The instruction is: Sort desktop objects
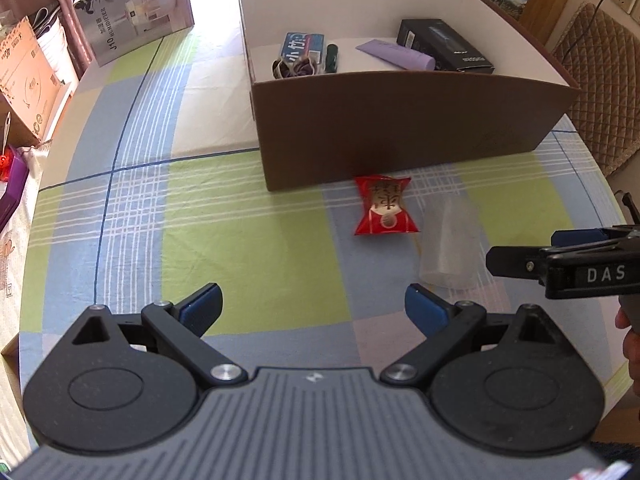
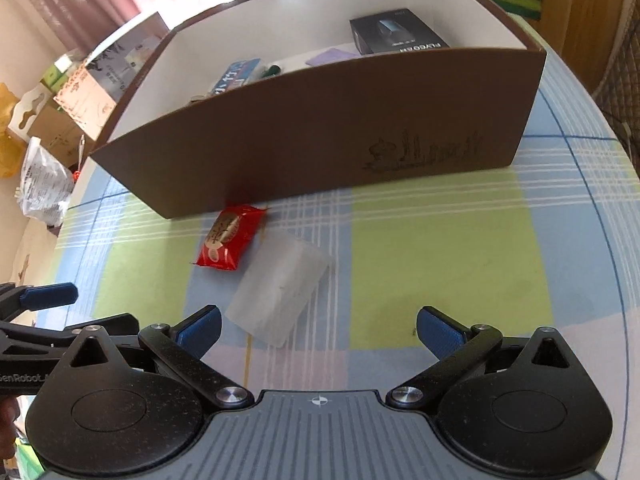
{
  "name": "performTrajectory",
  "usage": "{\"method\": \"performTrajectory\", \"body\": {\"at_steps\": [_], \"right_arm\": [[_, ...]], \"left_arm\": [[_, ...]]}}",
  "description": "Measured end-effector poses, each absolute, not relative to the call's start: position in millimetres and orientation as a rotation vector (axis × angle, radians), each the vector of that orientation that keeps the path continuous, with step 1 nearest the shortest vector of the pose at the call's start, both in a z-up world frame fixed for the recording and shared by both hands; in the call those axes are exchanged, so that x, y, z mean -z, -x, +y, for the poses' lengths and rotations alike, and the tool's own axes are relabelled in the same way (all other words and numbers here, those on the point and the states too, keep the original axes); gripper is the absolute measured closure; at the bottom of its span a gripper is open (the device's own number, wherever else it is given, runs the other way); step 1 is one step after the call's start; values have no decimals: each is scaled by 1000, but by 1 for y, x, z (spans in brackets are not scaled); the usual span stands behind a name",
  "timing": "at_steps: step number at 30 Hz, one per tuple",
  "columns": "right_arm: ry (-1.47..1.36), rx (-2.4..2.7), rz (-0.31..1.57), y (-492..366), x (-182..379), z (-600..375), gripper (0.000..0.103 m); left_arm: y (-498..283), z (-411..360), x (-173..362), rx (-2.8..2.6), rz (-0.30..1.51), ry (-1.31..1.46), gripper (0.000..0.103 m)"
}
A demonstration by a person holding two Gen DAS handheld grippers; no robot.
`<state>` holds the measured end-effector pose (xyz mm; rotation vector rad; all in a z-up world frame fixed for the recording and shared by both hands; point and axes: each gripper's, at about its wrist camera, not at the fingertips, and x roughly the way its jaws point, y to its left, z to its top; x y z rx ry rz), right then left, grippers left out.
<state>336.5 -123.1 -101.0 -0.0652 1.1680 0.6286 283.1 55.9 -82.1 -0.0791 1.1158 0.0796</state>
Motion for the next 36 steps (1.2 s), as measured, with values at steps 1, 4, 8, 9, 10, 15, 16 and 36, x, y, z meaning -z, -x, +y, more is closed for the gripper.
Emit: {"method": "performTrajectory", "body": {"at_steps": [1,4,8,9,10,15,16,36], "right_arm": [[70,-624,1169,-337,103,-122,2],[91,-620,1168,-337,107,-115,2],[97,-629,1156,-337,111,-108,2],[95,-632,1154,-337,112,-106,4],[89,-638,1151,-338,113,-104,8],[68,-654,1152,-343,120,-94,23],[66,-657,1154,-344,122,-93,26],[89,-564,1145,-386,127,-165,66]], "left_arm": [[-284,57,83,-80,1118,79,7],[-287,60,87,-85,1125,77,7],[-291,65,90,-88,1131,76,7],[-292,66,91,-87,1132,77,7],[-293,67,92,-87,1133,77,7],[-296,70,96,-88,1141,79,7],[-297,70,97,-87,1143,79,7],[-330,41,110,41,1107,27,9]]}}
